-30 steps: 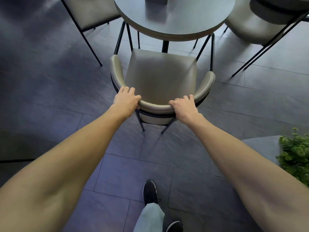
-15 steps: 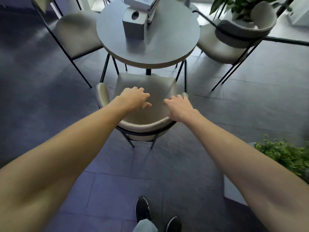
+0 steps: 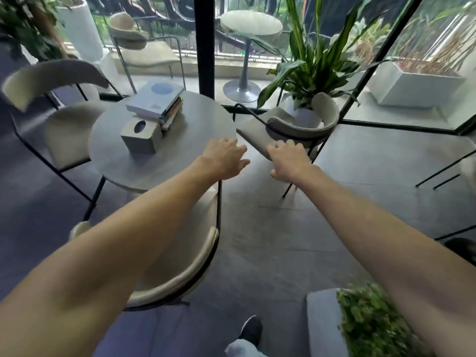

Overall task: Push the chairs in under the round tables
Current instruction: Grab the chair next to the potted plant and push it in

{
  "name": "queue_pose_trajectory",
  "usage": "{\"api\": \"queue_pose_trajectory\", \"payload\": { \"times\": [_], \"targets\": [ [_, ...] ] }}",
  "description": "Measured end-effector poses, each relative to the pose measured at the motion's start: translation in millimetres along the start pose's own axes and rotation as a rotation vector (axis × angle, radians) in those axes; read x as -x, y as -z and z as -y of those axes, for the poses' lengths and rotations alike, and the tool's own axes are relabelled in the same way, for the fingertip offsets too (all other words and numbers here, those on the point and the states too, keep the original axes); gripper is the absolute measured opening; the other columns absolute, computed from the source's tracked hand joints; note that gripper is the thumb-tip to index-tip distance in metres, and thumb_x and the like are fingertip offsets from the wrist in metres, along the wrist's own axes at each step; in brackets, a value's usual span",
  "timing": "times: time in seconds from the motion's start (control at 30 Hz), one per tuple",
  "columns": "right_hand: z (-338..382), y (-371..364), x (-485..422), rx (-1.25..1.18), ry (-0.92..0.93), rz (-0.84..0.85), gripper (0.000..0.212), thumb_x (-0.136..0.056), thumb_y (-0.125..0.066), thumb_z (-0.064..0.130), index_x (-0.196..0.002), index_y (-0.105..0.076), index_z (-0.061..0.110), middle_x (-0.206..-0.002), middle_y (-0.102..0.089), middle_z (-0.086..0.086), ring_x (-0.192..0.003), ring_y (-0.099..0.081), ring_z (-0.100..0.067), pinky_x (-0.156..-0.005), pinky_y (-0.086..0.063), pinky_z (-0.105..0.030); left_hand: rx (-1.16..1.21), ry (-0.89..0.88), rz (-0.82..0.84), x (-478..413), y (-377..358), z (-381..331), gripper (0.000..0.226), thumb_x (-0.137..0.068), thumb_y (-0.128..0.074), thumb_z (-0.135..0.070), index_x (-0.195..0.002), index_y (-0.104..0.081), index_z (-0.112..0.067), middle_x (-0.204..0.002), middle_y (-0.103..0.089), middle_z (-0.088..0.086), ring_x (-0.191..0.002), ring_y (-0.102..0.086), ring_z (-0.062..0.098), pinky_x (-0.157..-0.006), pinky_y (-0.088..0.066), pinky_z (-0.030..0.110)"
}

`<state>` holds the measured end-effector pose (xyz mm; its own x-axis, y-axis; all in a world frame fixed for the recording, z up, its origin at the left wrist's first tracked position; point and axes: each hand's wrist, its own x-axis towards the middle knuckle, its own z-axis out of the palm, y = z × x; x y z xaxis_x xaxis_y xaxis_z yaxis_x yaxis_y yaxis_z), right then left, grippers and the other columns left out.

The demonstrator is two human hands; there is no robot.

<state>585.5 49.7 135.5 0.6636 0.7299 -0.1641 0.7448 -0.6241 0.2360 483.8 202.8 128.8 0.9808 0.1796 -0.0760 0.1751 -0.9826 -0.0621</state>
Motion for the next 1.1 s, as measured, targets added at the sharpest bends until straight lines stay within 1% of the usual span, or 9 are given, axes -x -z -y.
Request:
{"api": "queue_pose_trajectory", "payload": {
  "times": [0.17,0.3,0.43,0.53,0.67,0.8,0.87,0.93,1.1],
  "targets": [
    [-81,0,-59,-0.008,0.021,0.047,0.056,-0.087,-0.066,0.032,-0.138,-0.047,0.021,-0.136,-0.050,-0.012,-0.127,-0.045,-0.036,-0.103,-0.039,-0.048,0.000,0.046,0.036,-90,10,-23,0.045,-0.100,-0.039,-0.049,-0.133,-0.051,-0.021,-0.131,-0.053,0.011,-0.119,-0.053,0.031,-0.087,-0.046,0.043],
    [-131,-1,-113,-0.004,0.031,0.036,0.051,-0.088,-0.061,0.029,-0.137,-0.047,0.021,-0.134,-0.051,-0.013,-0.125,-0.046,-0.037,-0.102,-0.039,-0.048,0.006,0.054,0.029,-171,20,-27,0.044,-0.100,-0.040,-0.048,-0.132,-0.053,-0.021,-0.132,-0.052,0.010,-0.121,-0.051,0.031,-0.090,-0.045,0.044],
    [-172,-10,-175,-0.014,0.047,0.032,0.054,-0.087,-0.063,0.028,-0.138,-0.046,0.022,-0.131,-0.051,-0.012,-0.124,-0.047,-0.035,-0.101,-0.040,-0.048,-0.015,0.058,0.004,-250,22,-26,0.039,-0.098,-0.043,-0.048,-0.122,-0.057,-0.021,-0.122,-0.057,0.009,-0.111,-0.057,0.030,-0.084,-0.049,0.043],
    [-208,-22,-236,-0.011,0.056,0.032,0.051,-0.088,-0.063,0.026,-0.136,-0.048,0.022,-0.133,-0.052,-0.013,-0.125,-0.047,-0.035,-0.101,-0.041,-0.048,-0.048,0.038,0.038,-319,15,-24,0.039,-0.097,-0.047,-0.045,-0.126,-0.055,-0.021,-0.123,-0.055,0.009,-0.112,-0.056,0.030,-0.078,-0.046,0.041],
    [-259,-33,-314,-0.006,0.062,0.052,0.051,-0.089,-0.061,0.027,-0.137,-0.047,0.021,-0.132,-0.051,-0.013,-0.125,-0.046,-0.035,-0.102,-0.040,-0.049,-0.008,0.035,0.061,-415,8,-14,0.039,-0.095,-0.052,-0.043,-0.127,-0.053,-0.022,-0.122,-0.055,0.009,-0.111,-0.056,0.031,-0.082,-0.048,0.043],
    [-306,-42,-372,-0.019,0.065,0.073,0.046,-0.088,-0.061,0.023,-0.132,-0.048,0.019,-0.131,-0.051,-0.013,-0.124,-0.046,-0.036,-0.103,-0.038,-0.051,-0.029,0.053,0.105,-492,7,-16,0.045,-0.095,-0.048,-0.047,-0.133,-0.048,-0.024,-0.124,-0.054,0.008,-0.112,-0.055,0.029,-0.076,-0.043,0.040],
    [-329,-49,-394,-0.019,0.083,0.088,0.046,-0.088,-0.060,0.022,-0.132,-0.048,0.019,-0.130,-0.051,-0.013,-0.124,-0.045,-0.035,-0.103,-0.037,-0.051,-0.048,0.038,0.118,-522,6,-24,0.049,-0.093,-0.048,-0.050,-0.134,-0.048,-0.024,-0.126,-0.055,0.008,-0.112,-0.056,0.030,-0.081,-0.047,0.039],
    [-352,-58,-415,-0.020,0.102,0.101,0.048,-0.088,-0.061,0.022,-0.134,-0.048,0.019,-0.130,-0.051,-0.013,-0.124,-0.045,-0.035,-0.103,-0.037,-0.050,-0.029,0.052,0.146,-548,3,-32,0.050,-0.092,-0.049,-0.050,-0.135,-0.049,-0.024,-0.128,-0.054,0.008,-0.114,-0.054,0.031,-0.089,-0.049,0.044],
    [-409,-90,-459,-0.015,0.176,0.131,0.053,-0.089,-0.058,0.031,-0.139,-0.047,0.020,-0.135,-0.051,-0.014,-0.128,-0.045,-0.036,-0.104,-0.037,-0.050,0.003,0.144,0.177,-596,-8,-66,0.049,-0.094,-0.050,-0.048,-0.136,-0.047,-0.023,-0.132,-0.051,0.009,-0.118,-0.052,0.031,-0.090,-0.048,0.045]
  ]
}}
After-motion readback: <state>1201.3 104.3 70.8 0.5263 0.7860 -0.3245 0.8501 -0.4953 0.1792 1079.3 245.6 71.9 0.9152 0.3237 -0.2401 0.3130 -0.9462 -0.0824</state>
